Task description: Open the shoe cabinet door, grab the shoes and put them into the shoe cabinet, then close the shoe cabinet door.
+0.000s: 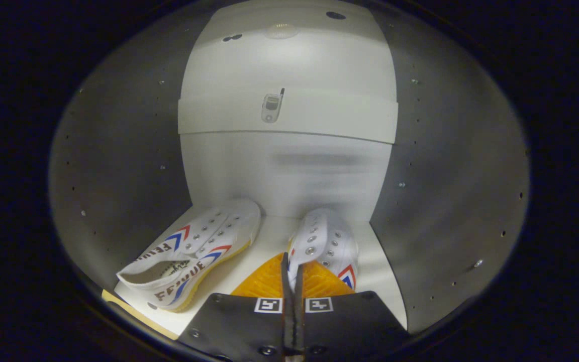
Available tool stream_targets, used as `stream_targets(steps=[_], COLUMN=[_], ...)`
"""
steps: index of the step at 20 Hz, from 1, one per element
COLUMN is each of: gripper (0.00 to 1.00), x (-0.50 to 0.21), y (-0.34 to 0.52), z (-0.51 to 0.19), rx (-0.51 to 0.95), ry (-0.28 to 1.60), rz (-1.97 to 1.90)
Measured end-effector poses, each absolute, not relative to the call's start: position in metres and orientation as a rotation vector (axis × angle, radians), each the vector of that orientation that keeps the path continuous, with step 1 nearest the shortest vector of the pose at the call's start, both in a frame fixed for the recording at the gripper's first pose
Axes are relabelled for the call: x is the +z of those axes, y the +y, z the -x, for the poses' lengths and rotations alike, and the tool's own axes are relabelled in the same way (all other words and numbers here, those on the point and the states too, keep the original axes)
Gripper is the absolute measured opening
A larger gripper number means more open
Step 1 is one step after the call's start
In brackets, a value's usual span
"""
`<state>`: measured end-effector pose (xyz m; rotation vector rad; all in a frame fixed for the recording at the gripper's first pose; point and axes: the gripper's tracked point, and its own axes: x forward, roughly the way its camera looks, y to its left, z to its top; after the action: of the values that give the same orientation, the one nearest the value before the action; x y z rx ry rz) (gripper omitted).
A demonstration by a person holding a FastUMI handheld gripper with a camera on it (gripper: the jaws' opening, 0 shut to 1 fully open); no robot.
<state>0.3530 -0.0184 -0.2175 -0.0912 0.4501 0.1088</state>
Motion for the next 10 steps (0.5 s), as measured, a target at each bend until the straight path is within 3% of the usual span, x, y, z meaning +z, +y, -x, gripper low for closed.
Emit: stream_targets(steps=[5,7,10], gripper=[0.03,0.11,0.41], x=[-0.2217,-0.2279,-0.2282], y=[-0.0234,-0.0225,-0.0151], z=[-0.3506,-0.3519,-0.3523], rx=[0.065,0.061,0.083], ry=[0.475,0.492,0.471], rz=[0.094,0.062,0.029])
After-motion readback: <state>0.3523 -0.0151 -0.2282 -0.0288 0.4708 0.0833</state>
